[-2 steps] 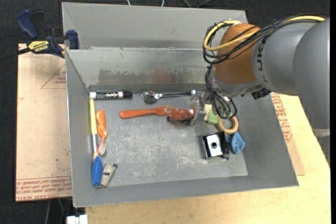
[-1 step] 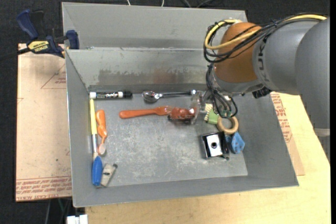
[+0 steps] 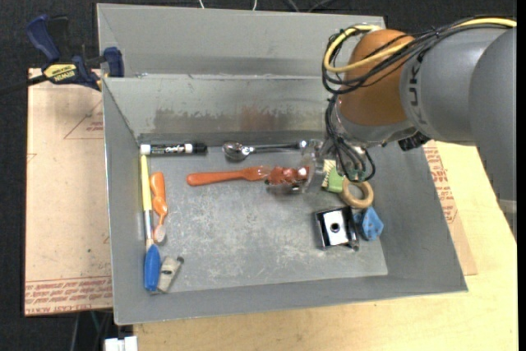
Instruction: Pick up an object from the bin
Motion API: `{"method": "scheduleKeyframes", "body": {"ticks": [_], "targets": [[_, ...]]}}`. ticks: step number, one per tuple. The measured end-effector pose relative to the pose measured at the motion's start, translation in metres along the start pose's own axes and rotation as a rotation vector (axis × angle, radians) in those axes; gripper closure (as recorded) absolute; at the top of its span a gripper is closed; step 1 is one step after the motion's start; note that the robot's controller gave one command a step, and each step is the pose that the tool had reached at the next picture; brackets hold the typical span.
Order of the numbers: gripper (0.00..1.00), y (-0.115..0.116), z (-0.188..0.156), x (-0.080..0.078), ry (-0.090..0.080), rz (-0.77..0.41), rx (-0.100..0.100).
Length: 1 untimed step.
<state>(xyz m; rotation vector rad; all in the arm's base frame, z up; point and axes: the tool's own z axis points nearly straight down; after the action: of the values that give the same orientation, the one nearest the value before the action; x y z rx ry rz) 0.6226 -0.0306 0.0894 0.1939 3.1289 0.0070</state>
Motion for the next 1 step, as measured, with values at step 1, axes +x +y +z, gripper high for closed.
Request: {"method": "scheduleKeyframes", "body": {"ticks": [1], "targets": [[1.00, 0.0003, -0.0269, -0.0002, 0.000, -0.001, 0.000]]}}
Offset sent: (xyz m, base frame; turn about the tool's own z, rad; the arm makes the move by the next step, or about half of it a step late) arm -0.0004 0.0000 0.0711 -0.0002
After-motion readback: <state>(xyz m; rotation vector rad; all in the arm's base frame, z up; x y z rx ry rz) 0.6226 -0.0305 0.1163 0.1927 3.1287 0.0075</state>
